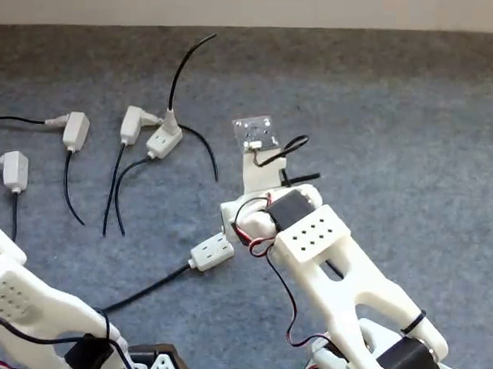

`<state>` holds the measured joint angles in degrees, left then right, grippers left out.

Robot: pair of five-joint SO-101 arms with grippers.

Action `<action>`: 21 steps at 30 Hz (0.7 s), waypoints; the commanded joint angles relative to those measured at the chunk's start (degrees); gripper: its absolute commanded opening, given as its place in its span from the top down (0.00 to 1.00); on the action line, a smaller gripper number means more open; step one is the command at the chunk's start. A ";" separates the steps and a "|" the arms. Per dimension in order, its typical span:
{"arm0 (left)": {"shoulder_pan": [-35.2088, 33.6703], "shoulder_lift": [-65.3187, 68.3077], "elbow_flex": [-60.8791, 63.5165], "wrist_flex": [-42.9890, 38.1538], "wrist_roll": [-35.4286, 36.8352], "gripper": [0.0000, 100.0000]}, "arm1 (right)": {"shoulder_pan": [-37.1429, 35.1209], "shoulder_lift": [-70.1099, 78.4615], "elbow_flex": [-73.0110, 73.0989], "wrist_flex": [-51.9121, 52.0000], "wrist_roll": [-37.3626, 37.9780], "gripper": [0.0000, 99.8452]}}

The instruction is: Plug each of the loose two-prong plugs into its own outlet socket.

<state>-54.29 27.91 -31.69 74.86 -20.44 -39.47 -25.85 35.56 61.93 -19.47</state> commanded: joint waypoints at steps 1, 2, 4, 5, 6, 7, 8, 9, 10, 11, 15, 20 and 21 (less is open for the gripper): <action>-0.13 -0.48 -2.77 0.09 -0.35 0.62 | 0.92 -1.36 -3.47 0.04 0.79 0.99; -0.13 -0.48 -2.77 0.09 -0.35 0.62 | 0.92 -1.36 -3.47 -0.04 0.79 0.99; -0.04 -0.48 -2.77 0.09 -0.35 0.62 | 0.66 -1.36 -3.47 -0.13 0.62 0.99; -0.04 -0.40 -2.77 0.09 -0.35 0.62 | 0.13 -1.36 -3.30 -0.13 0.62 0.99; 0.04 -0.40 -2.77 0.09 -0.35 0.62 | -0.48 -1.36 -3.12 -0.13 0.62 0.99; 0.04 -0.40 -2.77 0.09 -0.35 0.62 | -1.27 -1.36 -3.03 -0.13 0.53 0.99; 0.04 -0.40 -2.77 0.09 -0.35 0.62 | -2.24 -1.36 -3.03 -0.13 0.53 0.99; 0.04 -0.40 -2.86 0.00 -0.35 0.62 | -3.03 -1.27 -2.95 -0.13 0.53 0.99; 0.04 -0.40 -2.86 0.00 -0.35 0.62 | -3.47 -1.27 -2.95 -0.13 0.53 0.99; 0.04 -0.40 -2.86 0.00 -0.35 0.62 | -3.65 -1.27 -2.95 -0.13 0.53 0.99; -0.22 -0.40 -2.95 0.00 -0.35 0.62 | -3.65 0.31 -2.86 -0.13 0.53 0.99; -0.22 -0.40 -3.03 0.00 -0.35 0.62 | -3.30 6.64 -3.03 -1.89 0.53 0.99; -0.31 -0.40 -3.03 0.00 -0.35 0.62 | -3.03 7.16 -3.03 -2.59 0.53 0.99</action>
<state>-54.29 27.91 -32.13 74.86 -20.44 -42.55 -20.04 34.86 60.97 -19.30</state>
